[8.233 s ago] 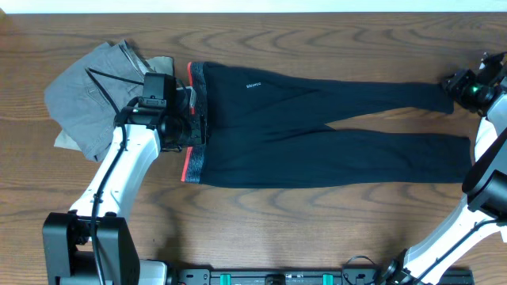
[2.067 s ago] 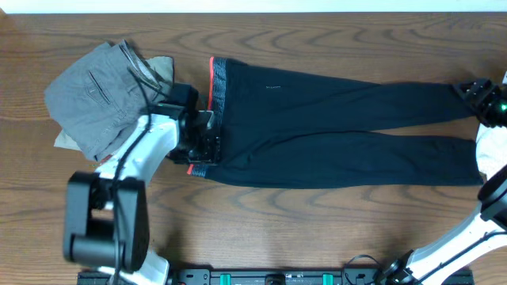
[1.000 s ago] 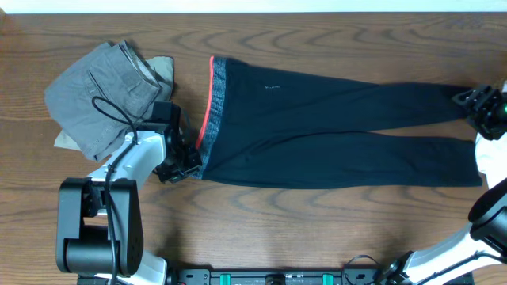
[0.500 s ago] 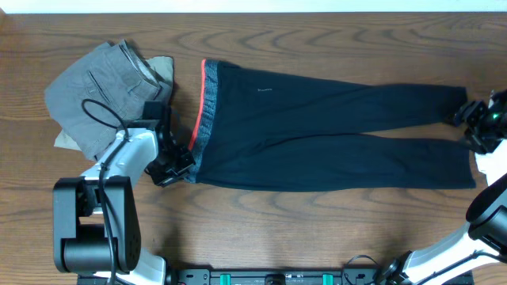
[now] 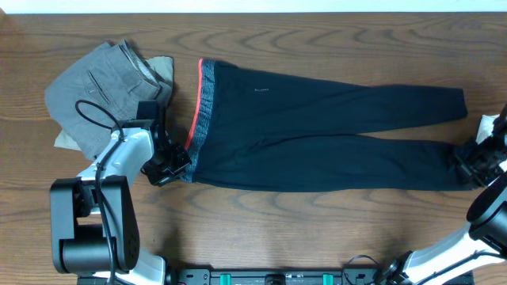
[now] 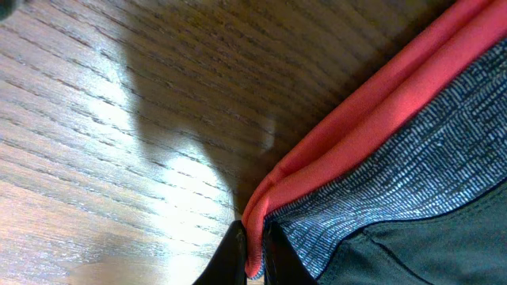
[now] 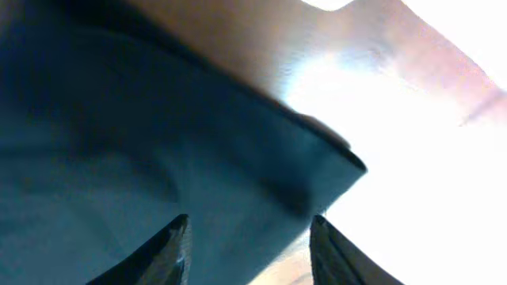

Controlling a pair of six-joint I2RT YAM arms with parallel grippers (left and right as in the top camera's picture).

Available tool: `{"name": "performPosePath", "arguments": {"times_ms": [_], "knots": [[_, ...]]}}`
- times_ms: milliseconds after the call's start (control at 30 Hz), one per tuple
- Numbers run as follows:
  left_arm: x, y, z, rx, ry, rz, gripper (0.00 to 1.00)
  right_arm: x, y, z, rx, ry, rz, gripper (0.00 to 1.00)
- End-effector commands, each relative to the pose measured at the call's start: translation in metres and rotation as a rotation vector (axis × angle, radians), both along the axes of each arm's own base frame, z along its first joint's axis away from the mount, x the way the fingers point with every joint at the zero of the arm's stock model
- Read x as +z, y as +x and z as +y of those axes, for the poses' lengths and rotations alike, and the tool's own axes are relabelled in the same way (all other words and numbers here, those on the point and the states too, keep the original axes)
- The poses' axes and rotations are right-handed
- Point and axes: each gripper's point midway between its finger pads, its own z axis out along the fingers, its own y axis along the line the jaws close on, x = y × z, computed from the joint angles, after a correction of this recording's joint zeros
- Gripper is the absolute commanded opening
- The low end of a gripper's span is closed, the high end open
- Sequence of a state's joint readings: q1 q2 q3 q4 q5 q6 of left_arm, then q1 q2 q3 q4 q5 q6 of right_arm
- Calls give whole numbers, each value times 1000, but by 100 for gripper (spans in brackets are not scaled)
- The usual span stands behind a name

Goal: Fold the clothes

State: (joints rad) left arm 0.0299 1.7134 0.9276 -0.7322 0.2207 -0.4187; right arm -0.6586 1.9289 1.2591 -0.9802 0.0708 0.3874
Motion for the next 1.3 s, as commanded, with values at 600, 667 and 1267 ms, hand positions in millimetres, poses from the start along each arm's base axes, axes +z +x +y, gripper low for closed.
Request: {"name": "performPosePath", "arguments": {"times_ms": [600,667,1267], "knots": [[3,7,6,-13,28,-19,6,-19,-21,-33,-178,-38,-67,43],[3,8,6,-13,28,-23,6,-19,-17,-33,-176,-31,-88,43],[3,8,6,-13,28,-23,6,13,-3,-40,-190,0,-268,40]]}}
